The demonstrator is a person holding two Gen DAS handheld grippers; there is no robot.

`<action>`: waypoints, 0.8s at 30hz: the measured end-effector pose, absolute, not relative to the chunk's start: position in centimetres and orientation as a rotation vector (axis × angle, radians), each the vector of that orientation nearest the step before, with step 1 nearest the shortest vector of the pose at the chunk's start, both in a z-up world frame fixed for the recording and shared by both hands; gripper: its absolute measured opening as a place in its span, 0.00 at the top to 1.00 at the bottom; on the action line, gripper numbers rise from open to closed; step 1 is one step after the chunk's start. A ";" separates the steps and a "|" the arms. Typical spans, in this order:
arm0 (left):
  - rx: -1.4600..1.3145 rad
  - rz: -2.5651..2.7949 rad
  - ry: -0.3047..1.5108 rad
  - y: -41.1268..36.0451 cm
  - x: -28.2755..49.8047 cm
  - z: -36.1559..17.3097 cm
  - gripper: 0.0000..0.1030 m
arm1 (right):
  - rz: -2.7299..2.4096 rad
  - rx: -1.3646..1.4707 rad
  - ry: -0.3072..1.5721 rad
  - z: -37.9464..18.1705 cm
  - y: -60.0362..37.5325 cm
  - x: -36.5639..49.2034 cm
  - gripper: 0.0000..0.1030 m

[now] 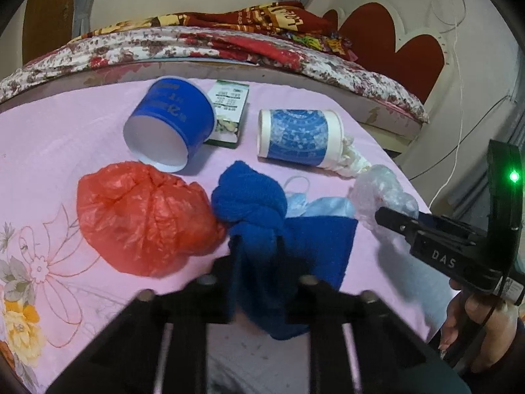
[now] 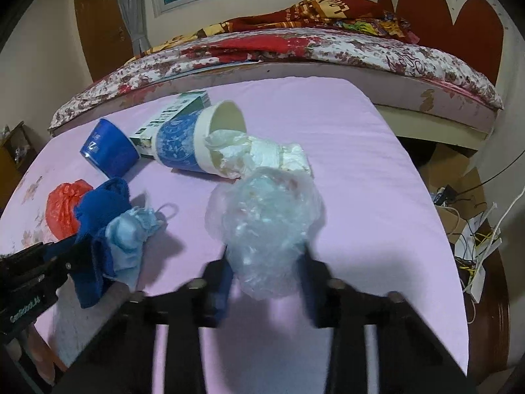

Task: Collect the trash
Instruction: 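Grasp the blue cloth with the left tool while the right tool grasps the clear plastic bag, then carry the blue cloth and clear bag over the black bin and open both tools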

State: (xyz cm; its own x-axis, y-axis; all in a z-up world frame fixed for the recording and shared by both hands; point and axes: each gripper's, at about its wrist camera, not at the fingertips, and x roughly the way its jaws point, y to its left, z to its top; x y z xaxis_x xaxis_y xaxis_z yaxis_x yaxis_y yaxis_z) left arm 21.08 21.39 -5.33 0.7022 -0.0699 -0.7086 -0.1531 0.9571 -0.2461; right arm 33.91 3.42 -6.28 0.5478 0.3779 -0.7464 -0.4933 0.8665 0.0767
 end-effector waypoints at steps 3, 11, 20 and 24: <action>-0.286 0.047 0.766 21.4 20.0 -4.7 0.89 | 0.539 -0.143 0.819 -5.8 3.1 33.0 0.76; -0.220 0.040 0.694 20.0 17.1 -2.8 0.91 | 0.544 -0.139 0.752 -4.5 0.8 29.5 0.81; -0.176 0.029 0.647 17.3 14.6 -1.5 0.95 | 0.527 -0.101 0.724 -3.2 -2.9 25.5 0.82; -0.175 -0.003 0.627 16.3 13.8 -0.7 0.95 | 0.516 -0.097 0.715 -2.8 -4.4 23.9 0.82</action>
